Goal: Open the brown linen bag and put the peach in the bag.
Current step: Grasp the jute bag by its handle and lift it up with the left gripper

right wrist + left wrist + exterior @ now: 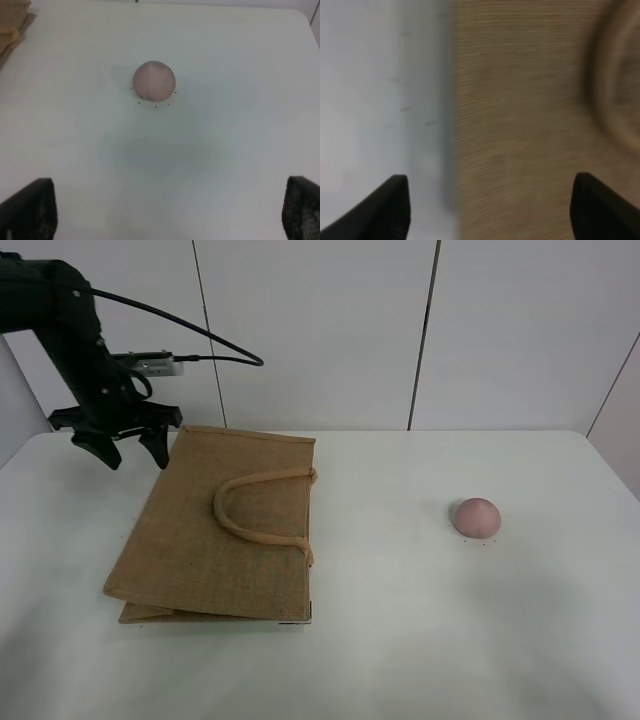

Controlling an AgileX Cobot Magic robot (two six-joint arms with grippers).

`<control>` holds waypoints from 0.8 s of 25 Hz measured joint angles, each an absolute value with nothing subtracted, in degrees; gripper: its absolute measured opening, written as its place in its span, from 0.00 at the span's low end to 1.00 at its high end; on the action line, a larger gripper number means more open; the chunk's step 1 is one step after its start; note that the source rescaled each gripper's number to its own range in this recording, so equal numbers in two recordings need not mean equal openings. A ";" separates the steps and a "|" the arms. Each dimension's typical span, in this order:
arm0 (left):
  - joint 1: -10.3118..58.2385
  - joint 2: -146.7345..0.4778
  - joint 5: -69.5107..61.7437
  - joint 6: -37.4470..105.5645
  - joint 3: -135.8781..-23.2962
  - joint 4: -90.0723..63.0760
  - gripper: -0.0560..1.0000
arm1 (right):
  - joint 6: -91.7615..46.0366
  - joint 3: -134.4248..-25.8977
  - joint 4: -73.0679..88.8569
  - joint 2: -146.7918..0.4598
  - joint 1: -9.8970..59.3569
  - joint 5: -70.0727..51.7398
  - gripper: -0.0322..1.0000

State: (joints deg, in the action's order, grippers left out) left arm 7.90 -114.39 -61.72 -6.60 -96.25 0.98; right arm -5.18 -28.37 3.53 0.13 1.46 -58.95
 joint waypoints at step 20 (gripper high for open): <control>17.18 -126.30 -52.36 -13.10 -99.24 -0.49 0.95 | -5.18 -28.37 3.53 0.13 1.46 -58.95 1.00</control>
State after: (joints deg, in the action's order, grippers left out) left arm 17.18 -126.30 -52.36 -13.10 -99.24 -0.49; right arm -5.18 -28.37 3.53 0.13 1.46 -58.95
